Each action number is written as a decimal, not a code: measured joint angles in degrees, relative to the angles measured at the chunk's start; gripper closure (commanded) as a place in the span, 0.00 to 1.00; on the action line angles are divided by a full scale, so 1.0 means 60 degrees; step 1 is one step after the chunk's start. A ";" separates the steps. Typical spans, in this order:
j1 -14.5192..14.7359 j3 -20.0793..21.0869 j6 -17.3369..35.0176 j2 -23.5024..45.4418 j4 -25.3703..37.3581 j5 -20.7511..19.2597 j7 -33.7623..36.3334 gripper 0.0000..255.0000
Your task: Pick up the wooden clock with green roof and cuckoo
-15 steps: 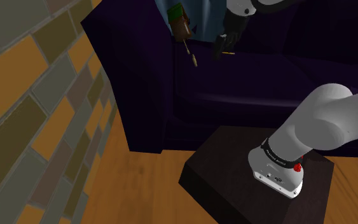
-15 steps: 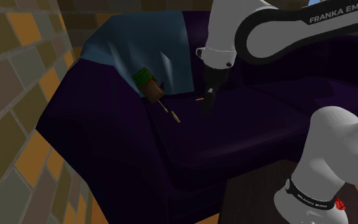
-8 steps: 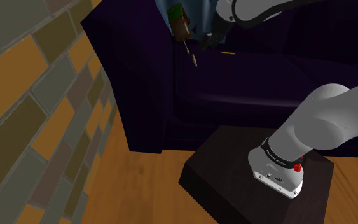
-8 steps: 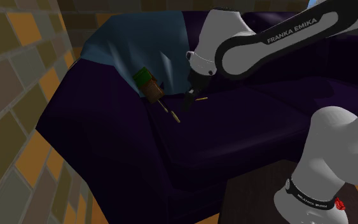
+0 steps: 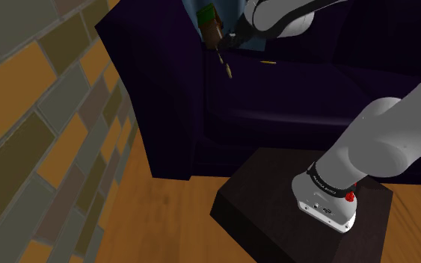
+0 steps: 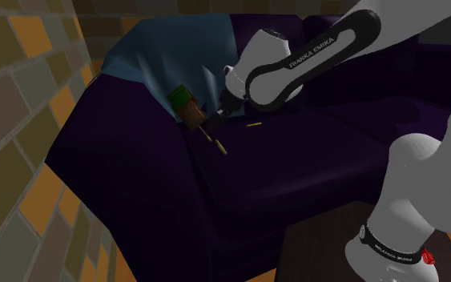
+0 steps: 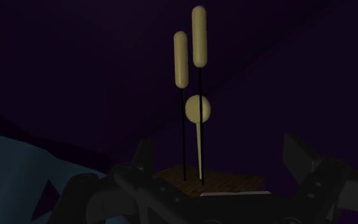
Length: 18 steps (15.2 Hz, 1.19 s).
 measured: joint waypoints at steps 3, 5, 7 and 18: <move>0.0730 -0.0727 0.1130 0.0935 0.0591 0.1425 -0.1164 0.00; 0.1008 -0.0943 0.1509 0.1205 0.0660 0.2033 -0.1650 0.00; 0.1255 -0.1107 0.1802 0.1458 0.0655 0.2567 -0.2084 0.00; 0.1757 -0.1409 0.2327 0.1857 0.0532 0.3973 -0.3260 1.00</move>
